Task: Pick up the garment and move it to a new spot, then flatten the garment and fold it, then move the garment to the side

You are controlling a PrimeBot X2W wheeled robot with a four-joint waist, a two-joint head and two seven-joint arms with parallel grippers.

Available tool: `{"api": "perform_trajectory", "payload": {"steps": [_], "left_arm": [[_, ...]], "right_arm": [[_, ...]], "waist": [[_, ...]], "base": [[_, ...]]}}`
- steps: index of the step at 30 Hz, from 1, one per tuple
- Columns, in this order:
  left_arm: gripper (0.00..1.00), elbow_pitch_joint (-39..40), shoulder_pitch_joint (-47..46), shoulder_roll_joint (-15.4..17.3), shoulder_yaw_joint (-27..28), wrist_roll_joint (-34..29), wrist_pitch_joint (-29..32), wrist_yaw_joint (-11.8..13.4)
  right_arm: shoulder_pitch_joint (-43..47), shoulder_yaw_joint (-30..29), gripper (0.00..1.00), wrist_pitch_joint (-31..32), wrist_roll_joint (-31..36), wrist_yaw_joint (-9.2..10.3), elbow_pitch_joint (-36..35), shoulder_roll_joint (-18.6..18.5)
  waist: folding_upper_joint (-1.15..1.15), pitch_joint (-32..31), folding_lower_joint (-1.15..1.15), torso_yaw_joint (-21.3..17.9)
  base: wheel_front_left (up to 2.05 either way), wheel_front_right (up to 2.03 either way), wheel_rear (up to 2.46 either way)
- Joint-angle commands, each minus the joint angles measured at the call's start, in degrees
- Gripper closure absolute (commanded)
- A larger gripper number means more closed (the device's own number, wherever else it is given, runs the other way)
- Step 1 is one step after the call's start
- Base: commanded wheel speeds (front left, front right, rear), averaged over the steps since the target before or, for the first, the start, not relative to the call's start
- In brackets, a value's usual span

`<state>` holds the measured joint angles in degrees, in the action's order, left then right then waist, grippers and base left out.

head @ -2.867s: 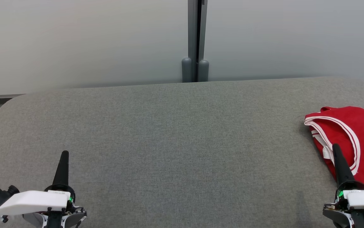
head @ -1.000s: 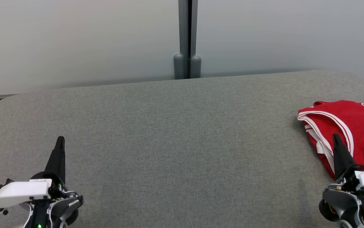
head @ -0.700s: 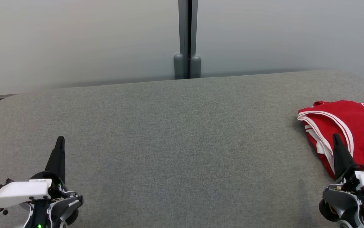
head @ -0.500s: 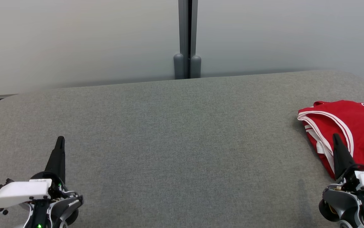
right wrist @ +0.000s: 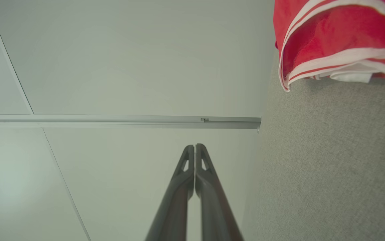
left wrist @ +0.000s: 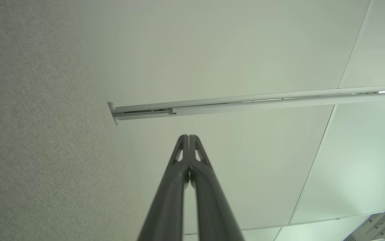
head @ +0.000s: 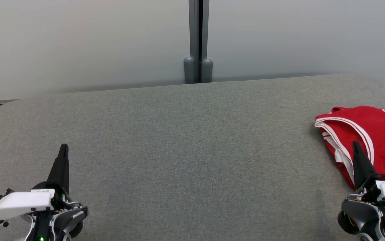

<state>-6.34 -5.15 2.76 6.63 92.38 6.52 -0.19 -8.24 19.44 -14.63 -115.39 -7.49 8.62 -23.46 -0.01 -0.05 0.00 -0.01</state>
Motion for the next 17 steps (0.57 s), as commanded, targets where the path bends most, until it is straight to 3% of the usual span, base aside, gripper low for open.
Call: {"api": "perform_trajectory", "payload": {"steps": [1, 17], "left_arm": [[1.00, 0.2, -0.9, 0.1, 0.3, 0.1, 0.0, -0.4], [1.00, 0.2, -0.9, 0.1, 0.3, 0.1, 0.0, -0.4]], "right_arm": [[-0.5, 0.1, 1.00, -0.1, -0.2, 0.00, -0.1, -0.4], [-0.6, 0.4, 1.00, -0.4, -0.5, 0.00, -0.2, -0.6]], "waist": [[0.00, 0.0, 0.00, 0.0], [0.00, 0.0, 0.00, 0.0]], "base": [[0.00, 0.00, 0.00], [0.00, 0.00, 0.00]]}}
